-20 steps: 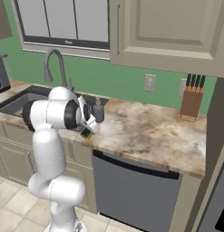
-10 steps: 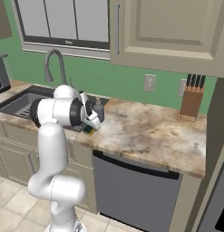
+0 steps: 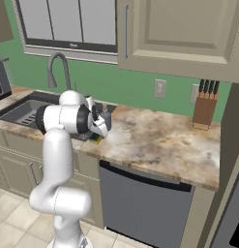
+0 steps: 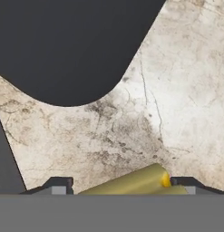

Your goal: Restock the sink supplies by placing the sponge and soap dispenser on the counter and next to the sink. Make sure the soap dispenser is upright.

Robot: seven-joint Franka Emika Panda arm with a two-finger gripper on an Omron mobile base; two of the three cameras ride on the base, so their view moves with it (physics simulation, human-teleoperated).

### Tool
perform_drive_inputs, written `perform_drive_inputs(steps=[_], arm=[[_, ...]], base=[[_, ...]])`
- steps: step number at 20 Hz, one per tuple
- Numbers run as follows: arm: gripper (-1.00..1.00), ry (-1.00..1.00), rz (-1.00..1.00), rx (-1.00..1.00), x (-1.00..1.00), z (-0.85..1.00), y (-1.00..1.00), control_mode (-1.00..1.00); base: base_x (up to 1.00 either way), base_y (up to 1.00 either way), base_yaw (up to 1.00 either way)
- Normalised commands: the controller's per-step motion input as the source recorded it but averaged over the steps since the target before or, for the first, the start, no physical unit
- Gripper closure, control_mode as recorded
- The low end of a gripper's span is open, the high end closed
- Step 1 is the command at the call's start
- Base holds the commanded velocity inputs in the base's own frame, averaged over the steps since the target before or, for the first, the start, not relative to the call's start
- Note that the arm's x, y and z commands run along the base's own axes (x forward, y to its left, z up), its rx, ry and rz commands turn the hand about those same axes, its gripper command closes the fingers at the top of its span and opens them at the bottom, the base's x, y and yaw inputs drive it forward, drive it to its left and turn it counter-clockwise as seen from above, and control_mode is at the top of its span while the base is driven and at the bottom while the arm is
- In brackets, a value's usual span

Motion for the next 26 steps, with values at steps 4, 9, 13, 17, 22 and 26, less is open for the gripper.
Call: perform_drive_inputs(steps=[4,9,13,17,22,26], arm=[[-1.00,0.00,0.00,0.00,0.03,-0.20,0.00,-1.00],[-1.00,-0.04,0.02,0.00,-0.21,-0.01,0.00,-1.00],[-1.00,-0.11,0.00,0.00,-0.40,0.00,0.00,-1.00],[-1.00,-0.20,0.00,0.00,-0.41,0.00,0.00,-1.00],[-1.00,-0.26,0.00,0.00,-0.45,0.03,-0.02,-1.00],[-1.00,-0.32,0.00,0.00,-0.61,0.35,0.00,-1.00]], base=[[0.00,0.00,0.00],[0.00,0.00,0.00],[0.00,0.00,0.00],[0.00,0.00,0.00],[0.00,0.00,0.00],[0.00,0.00,0.00]])
